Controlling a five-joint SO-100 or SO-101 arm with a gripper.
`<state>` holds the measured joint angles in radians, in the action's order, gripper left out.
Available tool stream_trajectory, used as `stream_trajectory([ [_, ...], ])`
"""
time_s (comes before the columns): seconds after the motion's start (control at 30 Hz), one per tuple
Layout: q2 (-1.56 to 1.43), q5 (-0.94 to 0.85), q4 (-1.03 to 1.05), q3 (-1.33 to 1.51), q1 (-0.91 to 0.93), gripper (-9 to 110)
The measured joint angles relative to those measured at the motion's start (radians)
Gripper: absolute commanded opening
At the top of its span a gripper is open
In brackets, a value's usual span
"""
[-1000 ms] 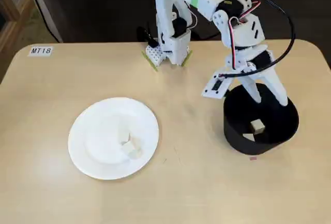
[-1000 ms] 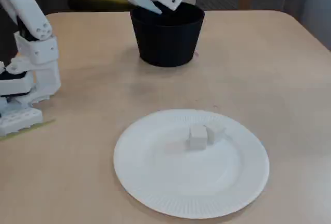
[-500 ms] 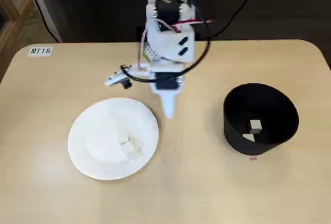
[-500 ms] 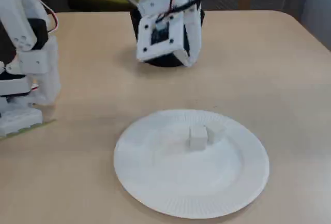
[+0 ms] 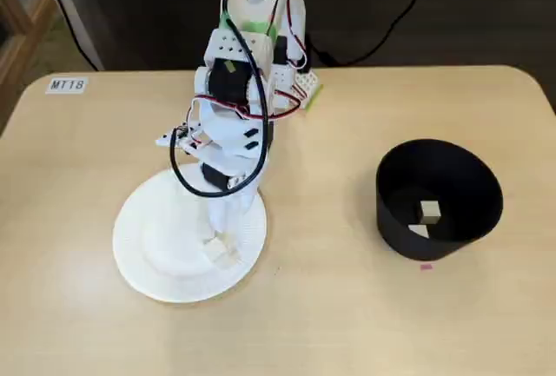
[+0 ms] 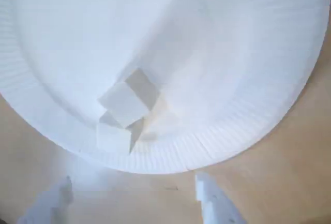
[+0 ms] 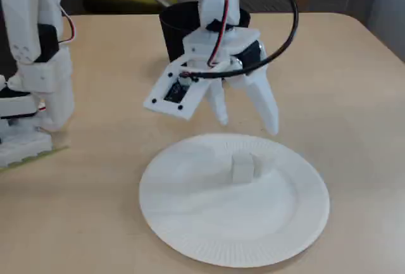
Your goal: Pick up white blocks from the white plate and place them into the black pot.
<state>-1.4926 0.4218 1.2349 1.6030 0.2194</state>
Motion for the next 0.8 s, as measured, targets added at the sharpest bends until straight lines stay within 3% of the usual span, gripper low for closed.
stream_trajectory([
  [0.8,0.199,0.084,-0.032,-0.117,0.058,32],
])
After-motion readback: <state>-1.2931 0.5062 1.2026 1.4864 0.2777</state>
